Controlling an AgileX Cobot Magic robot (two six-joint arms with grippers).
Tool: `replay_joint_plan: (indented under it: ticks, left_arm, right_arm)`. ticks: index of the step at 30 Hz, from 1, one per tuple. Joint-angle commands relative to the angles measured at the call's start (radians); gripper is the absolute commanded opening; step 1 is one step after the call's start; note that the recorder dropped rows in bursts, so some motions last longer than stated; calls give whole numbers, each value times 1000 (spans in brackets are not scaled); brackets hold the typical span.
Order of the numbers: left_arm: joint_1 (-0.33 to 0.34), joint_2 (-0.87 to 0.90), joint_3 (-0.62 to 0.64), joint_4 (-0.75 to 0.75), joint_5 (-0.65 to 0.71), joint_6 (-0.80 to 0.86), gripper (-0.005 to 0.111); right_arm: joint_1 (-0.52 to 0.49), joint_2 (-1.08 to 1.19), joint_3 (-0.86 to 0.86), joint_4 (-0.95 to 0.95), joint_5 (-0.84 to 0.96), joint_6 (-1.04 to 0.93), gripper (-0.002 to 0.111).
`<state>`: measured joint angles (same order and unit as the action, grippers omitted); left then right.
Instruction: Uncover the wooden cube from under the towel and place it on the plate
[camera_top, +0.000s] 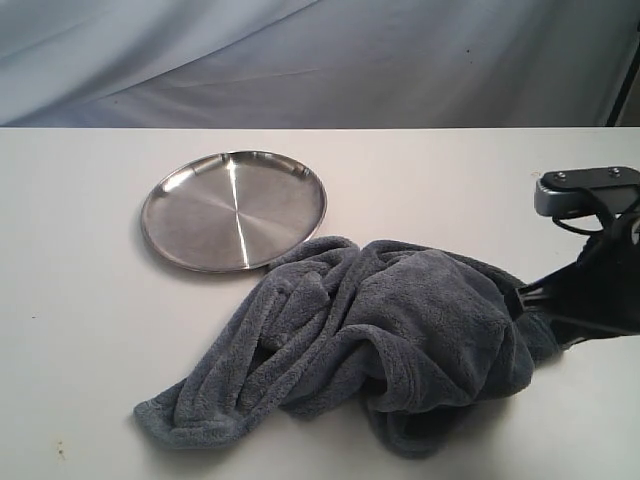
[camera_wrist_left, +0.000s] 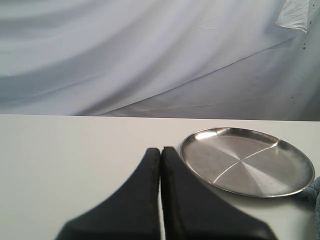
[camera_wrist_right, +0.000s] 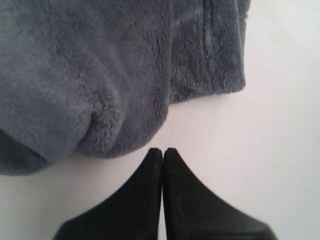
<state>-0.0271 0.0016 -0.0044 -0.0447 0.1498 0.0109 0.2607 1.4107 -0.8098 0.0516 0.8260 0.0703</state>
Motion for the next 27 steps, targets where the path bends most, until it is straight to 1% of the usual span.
replay_joint_plan:
  ticks: [1, 4, 9, 13, 21, 27]
  left_arm:
    - [-1, -2, 4, 1, -4, -3, 1]
    - [-1, -2, 4, 1, -4, -1, 1]
    - [-1, -2, 4, 1, -4, -1, 1]
    - [-1, -2, 4, 1, -4, -1, 1]
    - [-1, -2, 4, 1, -4, -3, 1]
    - [-1, -2, 4, 1, -4, -3, 1]
  right_arm:
    - [-20, 34, -34, 30, -54, -2, 0]
    - [-20, 96, -104, 30, -6, -11, 0]
    - [11, 182, -219, 30, 78, -21, 0]
    - [32, 215, -282, 53, 76, -21, 0]
    - [113, 278, -385, 55, 83, -29, 0]
    - [164, 296, -409, 55, 95, -41, 0]
